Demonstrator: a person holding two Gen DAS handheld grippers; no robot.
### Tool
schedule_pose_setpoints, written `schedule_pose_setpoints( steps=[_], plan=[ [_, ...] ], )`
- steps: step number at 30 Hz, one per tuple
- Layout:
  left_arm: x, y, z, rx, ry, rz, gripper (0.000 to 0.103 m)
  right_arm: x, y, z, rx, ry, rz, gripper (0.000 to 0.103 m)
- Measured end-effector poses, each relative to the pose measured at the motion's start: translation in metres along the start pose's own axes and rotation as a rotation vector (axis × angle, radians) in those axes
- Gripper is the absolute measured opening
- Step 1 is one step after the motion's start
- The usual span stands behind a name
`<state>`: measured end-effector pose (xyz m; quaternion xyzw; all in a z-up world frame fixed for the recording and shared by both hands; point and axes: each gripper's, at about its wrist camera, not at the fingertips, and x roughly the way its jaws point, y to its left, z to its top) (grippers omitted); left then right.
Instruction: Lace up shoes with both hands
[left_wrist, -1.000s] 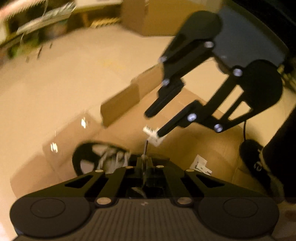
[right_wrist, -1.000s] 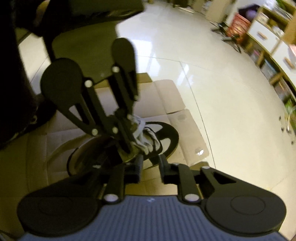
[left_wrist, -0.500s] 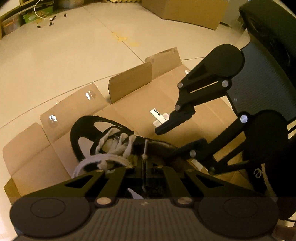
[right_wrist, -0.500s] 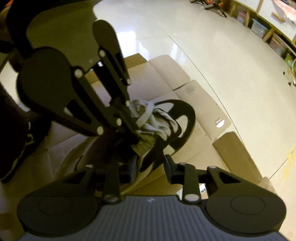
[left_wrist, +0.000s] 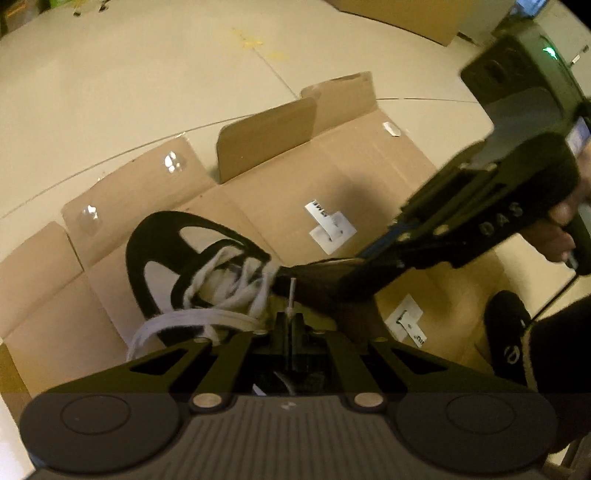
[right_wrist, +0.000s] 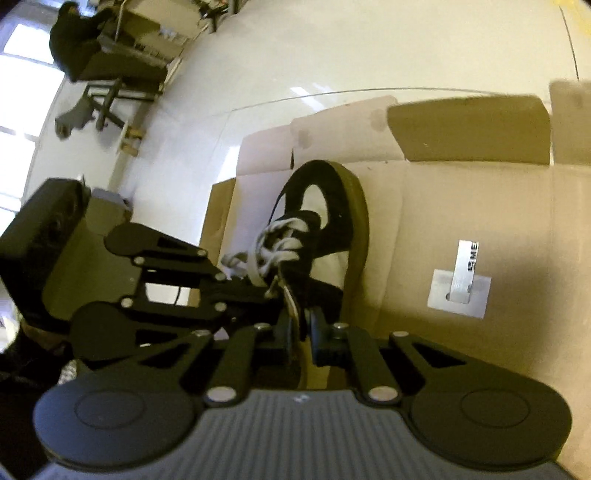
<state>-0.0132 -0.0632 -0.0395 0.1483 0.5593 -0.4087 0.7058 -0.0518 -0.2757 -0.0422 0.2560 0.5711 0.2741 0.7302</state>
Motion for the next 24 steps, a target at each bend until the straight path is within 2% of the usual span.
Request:
schedule_pose_setpoints(
  steps=[13,16,24],
  plan=[
    [0.009,0.004,0.009,-0.007,0.048,-0.029,0.002,0.0,0.004,0.0,-0.033,0.002,-0.003,0.009],
    [0.01,0.007,0.012,-0.007,0.045,-0.008,0.001,0.0,0.007,0.0,-0.055,0.005,-0.008,0.009],
    [0.006,0.007,0.014,-0.014,-0.001,-0.024,0.001,0.001,0.011,0.001,-0.106,0.009,-0.022,0.009]
  ],
)
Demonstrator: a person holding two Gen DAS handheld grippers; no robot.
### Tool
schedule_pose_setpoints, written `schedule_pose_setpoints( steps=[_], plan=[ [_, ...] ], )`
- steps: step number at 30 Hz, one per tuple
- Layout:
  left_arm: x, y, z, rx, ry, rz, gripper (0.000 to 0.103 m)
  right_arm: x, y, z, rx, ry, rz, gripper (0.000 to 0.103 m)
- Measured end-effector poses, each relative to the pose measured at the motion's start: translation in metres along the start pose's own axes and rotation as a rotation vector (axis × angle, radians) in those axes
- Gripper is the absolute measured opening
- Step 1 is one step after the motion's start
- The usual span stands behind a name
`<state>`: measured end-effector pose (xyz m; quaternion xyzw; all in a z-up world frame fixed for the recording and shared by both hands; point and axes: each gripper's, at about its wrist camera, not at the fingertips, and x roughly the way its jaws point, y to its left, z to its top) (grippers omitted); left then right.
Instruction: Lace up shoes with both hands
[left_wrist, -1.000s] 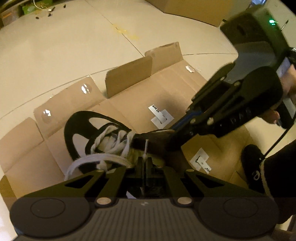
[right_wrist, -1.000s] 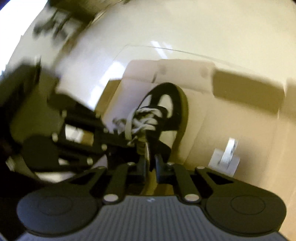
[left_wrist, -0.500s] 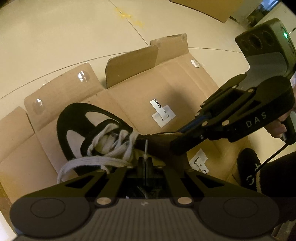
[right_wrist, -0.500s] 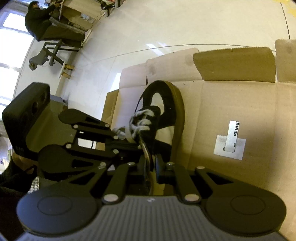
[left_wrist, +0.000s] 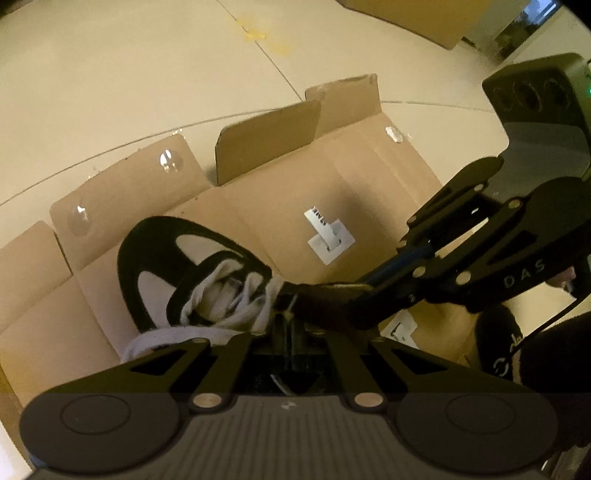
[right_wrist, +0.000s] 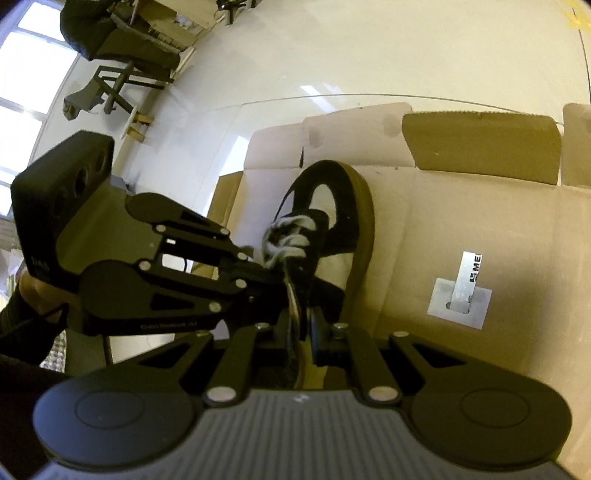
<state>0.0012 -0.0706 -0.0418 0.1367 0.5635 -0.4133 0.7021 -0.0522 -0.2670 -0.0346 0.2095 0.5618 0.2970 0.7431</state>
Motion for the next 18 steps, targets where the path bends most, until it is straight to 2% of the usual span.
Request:
schedule_pose_setpoints(
  steps=[4,8,10,12,13,14,18],
  plan=[
    [-0.007,-0.003,0.001,0.009,-0.041,-0.021,0.001,-0.001,0.0,0.0,-0.005,0.001,0.0,0.01],
    [0.0,-0.008,0.004,0.049,-0.036,-0.015,0.001,0.0,0.004,0.0,-0.022,0.002,0.005,0.011],
    [0.002,-0.008,0.004,0.055,-0.039,-0.014,0.001,0.0,0.003,0.0,-0.021,0.005,0.015,0.013],
    [0.002,-0.007,0.003,0.053,-0.045,-0.015,0.001,-0.003,-0.001,0.002,0.009,0.003,0.053,0.021],
    [0.002,-0.006,0.002,0.051,-0.047,-0.016,0.001,-0.005,-0.002,0.004,0.028,-0.004,0.069,0.024],
    [0.001,-0.006,0.002,0.051,-0.05,-0.017,0.001,-0.009,-0.006,0.006,0.064,-0.026,0.092,0.031],
    [0.0,-0.005,0.0,0.045,-0.059,-0.015,0.001,-0.017,-0.016,0.014,0.125,-0.107,0.101,0.026]
  ],
)
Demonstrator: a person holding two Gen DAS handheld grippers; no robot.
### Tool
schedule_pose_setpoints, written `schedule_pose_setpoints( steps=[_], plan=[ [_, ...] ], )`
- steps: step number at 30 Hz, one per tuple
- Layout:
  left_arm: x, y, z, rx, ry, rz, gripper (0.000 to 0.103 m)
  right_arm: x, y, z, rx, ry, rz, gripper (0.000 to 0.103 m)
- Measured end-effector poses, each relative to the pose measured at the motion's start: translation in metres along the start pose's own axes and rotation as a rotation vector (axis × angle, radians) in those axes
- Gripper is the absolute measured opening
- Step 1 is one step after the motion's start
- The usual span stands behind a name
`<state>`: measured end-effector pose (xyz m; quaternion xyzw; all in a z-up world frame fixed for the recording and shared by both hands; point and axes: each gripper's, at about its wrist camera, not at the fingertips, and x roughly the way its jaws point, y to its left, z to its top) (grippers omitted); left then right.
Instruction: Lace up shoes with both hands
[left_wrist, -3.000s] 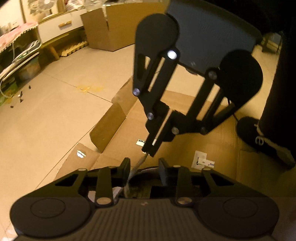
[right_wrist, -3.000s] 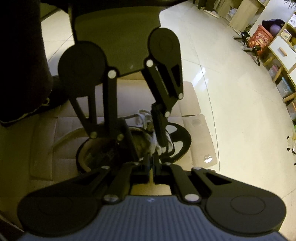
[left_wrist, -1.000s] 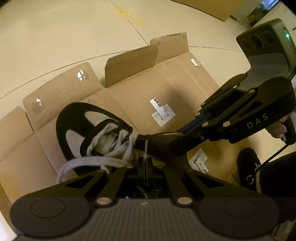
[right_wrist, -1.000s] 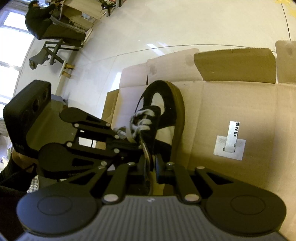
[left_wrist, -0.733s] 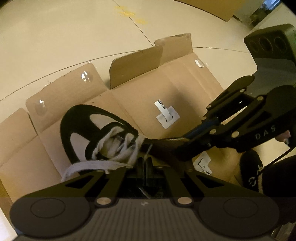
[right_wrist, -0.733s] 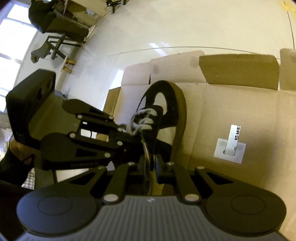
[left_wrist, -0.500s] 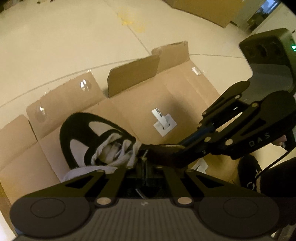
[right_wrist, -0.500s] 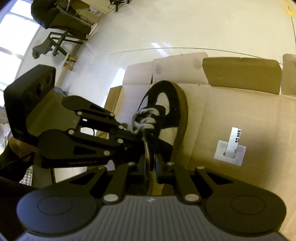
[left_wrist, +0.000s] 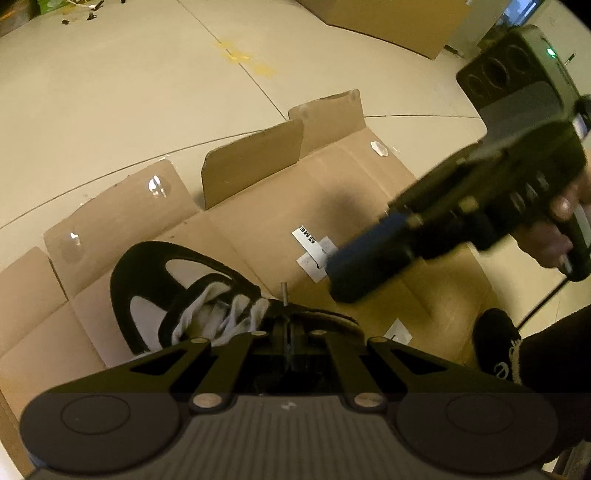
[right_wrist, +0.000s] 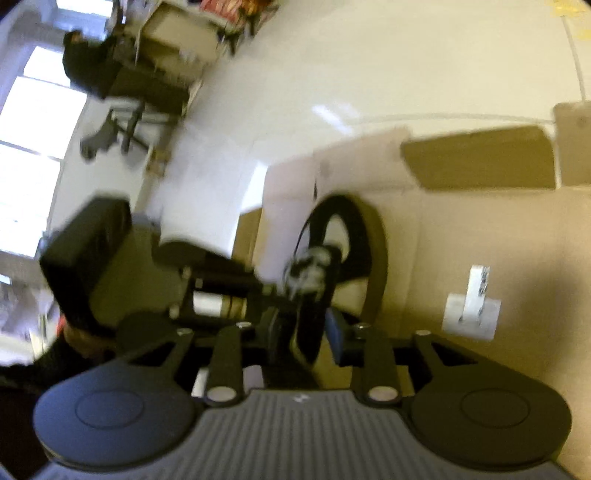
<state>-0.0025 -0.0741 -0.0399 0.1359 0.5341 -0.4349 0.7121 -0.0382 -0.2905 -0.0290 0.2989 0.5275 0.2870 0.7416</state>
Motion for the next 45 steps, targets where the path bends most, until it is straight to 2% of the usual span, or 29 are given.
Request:
schedule_pose_setpoints(
  steps=[5,7,10,11,12,16,19,20,21,23,26,28,29,30,32,33,36,39,45],
  plan=[
    [-0.002,0.006,-0.002,0.004,0.002,-0.005,0.002,0.017,-0.002,0.001,0.018,0.004,0.0,0.025],
    [-0.002,0.007,-0.002,0.001,0.003,-0.001,0.003,0.026,-0.005,0.0,0.036,0.009,0.011,0.018],
    [-0.002,0.007,-0.005,-0.006,0.007,0.026,0.015,0.032,-0.009,0.0,0.064,-0.02,0.025,0.005],
    [-0.004,0.007,-0.006,-0.012,0.004,0.02,0.026,0.031,-0.008,0.0,0.062,-0.034,0.012,0.003],
    [-0.006,0.006,-0.008,-0.019,-0.003,0.015,0.029,0.029,-0.008,0.001,0.055,-0.046,0.006,0.002],
    [-0.02,-0.001,-0.013,-0.018,-0.043,0.035,0.032,0.015,-0.002,0.006,0.021,-0.11,-0.042,0.002],
    [-0.031,-0.006,-0.016,-0.01,-0.068,0.075,0.047,0.008,-0.002,0.011,0.024,-0.149,-0.064,0.003],
    [-0.035,-0.008,-0.018,-0.009,-0.076,0.1,0.056,0.009,-0.002,0.011,0.027,-0.148,-0.063,0.009],
    [-0.039,-0.009,-0.021,-0.005,-0.089,0.138,0.057,0.011,-0.004,0.011,0.061,-0.148,-0.061,0.016],
    [-0.042,-0.011,-0.025,-0.01,-0.091,0.183,0.057,0.013,-0.006,0.009,0.089,-0.147,-0.057,0.027],
    [-0.039,-0.009,-0.034,-0.056,-0.057,0.212,0.055,0.021,-0.008,0.004,0.133,-0.128,-0.039,0.027],
    [-0.034,-0.007,-0.039,-0.096,-0.035,0.197,0.046,0.026,-0.008,0.0,0.154,-0.122,-0.028,0.027],
    [-0.031,-0.006,-0.041,-0.11,-0.029,0.194,0.036,0.03,-0.009,-0.001,0.163,-0.123,-0.024,0.027],
    [-0.028,-0.006,-0.043,-0.121,-0.028,0.198,0.03,0.032,-0.009,-0.001,0.168,-0.123,-0.021,0.022],
    [-0.023,-0.008,-0.046,-0.132,-0.029,0.212,0.029,0.04,-0.007,-0.005,0.159,-0.119,-0.03,0.003],
    [-0.022,-0.01,-0.046,-0.122,-0.035,0.228,0.028,0.04,-0.005,-0.006,0.152,-0.123,-0.036,0.003],
    [-0.021,-0.014,-0.048,-0.096,-0.043,0.257,0.028,0.03,0.007,-0.006,0.091,-0.166,-0.079,0.003],
    [-0.022,-0.019,-0.052,-0.088,-0.047,0.268,0.028,0.003,0.017,0.002,0.022,-0.26,-0.143,0.002],
    [-0.019,-0.015,-0.05,-0.08,-0.044,0.263,0.028,-0.052,0.023,0.02,-0.029,-0.411,-0.239,0.002]
  ],
)
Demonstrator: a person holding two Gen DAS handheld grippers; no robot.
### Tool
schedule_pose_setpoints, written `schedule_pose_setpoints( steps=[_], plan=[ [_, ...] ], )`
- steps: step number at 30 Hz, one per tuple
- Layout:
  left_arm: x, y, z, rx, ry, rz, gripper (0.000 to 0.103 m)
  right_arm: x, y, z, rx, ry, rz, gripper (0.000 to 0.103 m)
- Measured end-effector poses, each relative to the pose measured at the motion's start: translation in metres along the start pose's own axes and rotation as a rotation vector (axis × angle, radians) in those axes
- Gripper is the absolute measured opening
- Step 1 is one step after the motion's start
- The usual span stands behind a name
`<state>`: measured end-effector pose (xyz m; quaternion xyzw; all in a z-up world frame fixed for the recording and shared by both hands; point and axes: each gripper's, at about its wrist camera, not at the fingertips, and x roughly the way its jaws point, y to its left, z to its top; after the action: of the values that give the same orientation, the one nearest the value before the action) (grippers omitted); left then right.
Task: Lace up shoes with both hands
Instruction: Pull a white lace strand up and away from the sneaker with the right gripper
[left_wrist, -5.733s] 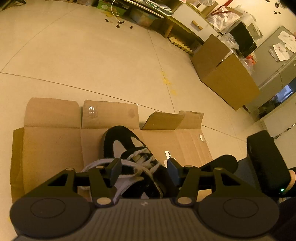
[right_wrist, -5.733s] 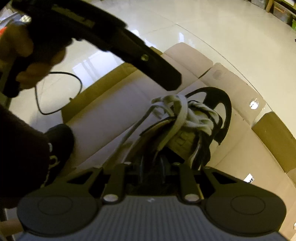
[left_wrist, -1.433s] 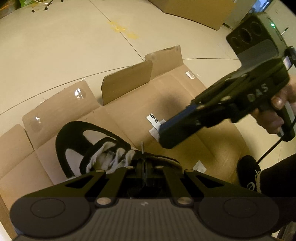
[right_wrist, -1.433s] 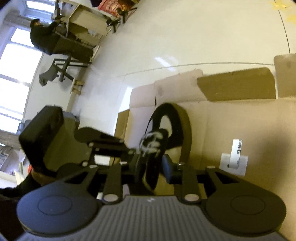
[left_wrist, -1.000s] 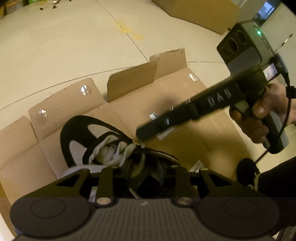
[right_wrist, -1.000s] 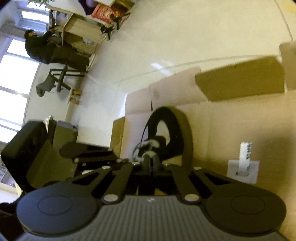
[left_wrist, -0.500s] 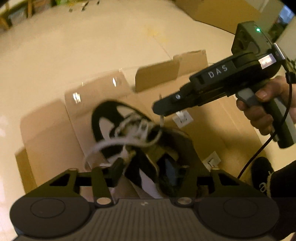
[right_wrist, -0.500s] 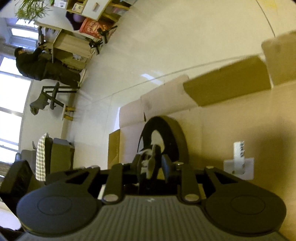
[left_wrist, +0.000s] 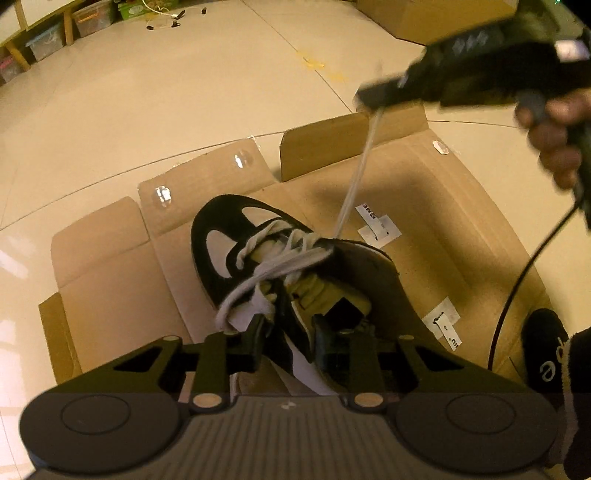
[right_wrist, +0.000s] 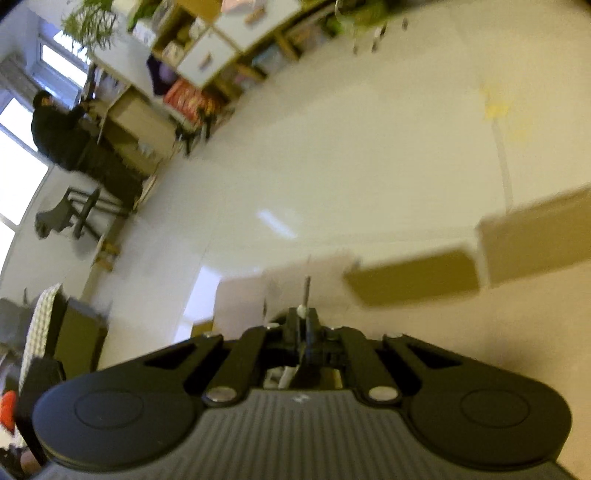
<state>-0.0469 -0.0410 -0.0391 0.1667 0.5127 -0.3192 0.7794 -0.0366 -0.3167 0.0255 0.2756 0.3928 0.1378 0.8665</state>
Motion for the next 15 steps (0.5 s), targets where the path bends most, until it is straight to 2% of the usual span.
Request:
schedule_pose_setpoints(
  steps=[9,15],
  plan=[
    [-0.006,0.002,-0.002,0.008,0.009,0.019,0.028,-0.064,-0.026,0.035,-0.031,-0.16,-0.168,0.002],
    [-0.006,0.007,0.001,0.02,0.008,0.048,0.028,-0.086,-0.053,0.042,0.007,-0.197,-0.274,0.002]
  ],
)
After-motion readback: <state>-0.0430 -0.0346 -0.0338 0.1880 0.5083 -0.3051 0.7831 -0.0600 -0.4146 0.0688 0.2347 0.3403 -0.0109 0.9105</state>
